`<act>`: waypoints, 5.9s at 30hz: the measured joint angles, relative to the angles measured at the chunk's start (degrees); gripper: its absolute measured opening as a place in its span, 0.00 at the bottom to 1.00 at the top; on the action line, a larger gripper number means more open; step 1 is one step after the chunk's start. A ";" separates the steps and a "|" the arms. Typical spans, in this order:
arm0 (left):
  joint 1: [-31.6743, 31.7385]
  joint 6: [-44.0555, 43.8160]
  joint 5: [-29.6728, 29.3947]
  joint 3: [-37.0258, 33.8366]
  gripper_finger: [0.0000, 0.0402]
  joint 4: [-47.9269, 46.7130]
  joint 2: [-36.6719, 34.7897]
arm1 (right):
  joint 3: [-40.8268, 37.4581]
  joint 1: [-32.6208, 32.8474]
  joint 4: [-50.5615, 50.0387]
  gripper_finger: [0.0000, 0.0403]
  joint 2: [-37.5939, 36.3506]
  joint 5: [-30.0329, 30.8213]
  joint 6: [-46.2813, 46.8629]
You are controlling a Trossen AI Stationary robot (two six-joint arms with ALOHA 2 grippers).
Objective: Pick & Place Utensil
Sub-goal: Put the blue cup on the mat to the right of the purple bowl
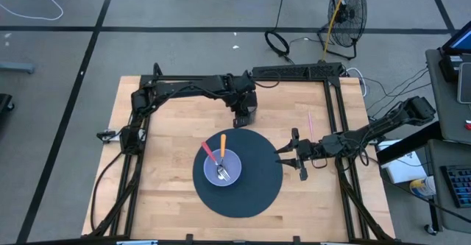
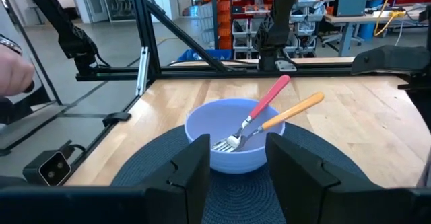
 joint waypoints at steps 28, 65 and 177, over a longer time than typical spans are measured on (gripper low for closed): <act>-0.37 4.70 -1.01 0.00 0.31 -0.72 -9.11 | 0.02 0.00 -0.04 0.35 0.01 1.15 0.27; -13.73 -12.05 -7.14 -54.41 0.36 18.08 -78.66 | 52.42 -34.02 -53.02 0.35 38.22 -12.03 -25.45; -16.61 -12.36 -12.72 -54.47 0.36 18.38 -78.42 | 58.03 -7.02 -74.84 0.01 33.85 -13.29 -3.85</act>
